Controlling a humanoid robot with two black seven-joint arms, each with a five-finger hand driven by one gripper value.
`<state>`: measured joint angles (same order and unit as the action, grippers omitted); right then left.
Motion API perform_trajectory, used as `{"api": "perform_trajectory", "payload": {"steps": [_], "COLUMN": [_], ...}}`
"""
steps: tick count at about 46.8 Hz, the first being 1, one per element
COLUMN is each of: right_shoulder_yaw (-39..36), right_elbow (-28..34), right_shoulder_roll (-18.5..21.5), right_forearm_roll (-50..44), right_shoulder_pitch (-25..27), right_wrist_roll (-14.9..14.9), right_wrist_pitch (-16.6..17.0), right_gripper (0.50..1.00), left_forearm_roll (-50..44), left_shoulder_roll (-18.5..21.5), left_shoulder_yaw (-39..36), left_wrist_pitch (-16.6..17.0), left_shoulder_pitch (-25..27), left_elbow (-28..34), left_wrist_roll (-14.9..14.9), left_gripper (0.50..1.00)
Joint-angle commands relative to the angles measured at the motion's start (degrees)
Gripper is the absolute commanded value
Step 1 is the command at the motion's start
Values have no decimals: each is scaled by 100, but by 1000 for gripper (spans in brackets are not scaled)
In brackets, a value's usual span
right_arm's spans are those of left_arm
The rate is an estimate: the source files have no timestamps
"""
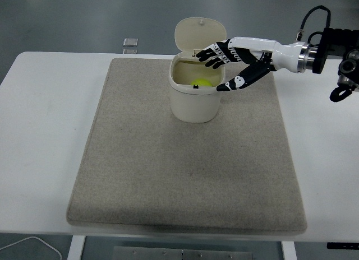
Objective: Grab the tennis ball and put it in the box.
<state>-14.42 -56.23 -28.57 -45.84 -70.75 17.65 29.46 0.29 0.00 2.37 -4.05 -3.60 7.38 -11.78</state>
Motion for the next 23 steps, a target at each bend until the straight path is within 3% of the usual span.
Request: {"api": "perform_trajectory", "payload": {"steps": [1, 7, 23], "right_shoulder_yaw": [18, 10, -8], "right_elbow": [-2, 7, 367], "right_shoulder_roll": [-192, -412, -421], "right_forearm_roll": [575, 937, 2097], "right_shoulder_pitch": [18, 123, 378], "right_wrist_roll": [-68, -68, -262], "right_wrist_pitch": [174, 166, -46], "right_gripper": [860, 860, 860], "left_forearm_roll": [7, -2, -2], "left_shoulder_roll": [0, 0, 0], "left_shoulder_yaw": [0, 0, 0], "left_wrist_pitch": [0, 0, 0], "left_shoulder_pitch": [0, 0, 0], "left_elbow": [0, 0, 0], "left_wrist_roll": [0, 0, 0], "left_gripper": [992, 992, 992]}}
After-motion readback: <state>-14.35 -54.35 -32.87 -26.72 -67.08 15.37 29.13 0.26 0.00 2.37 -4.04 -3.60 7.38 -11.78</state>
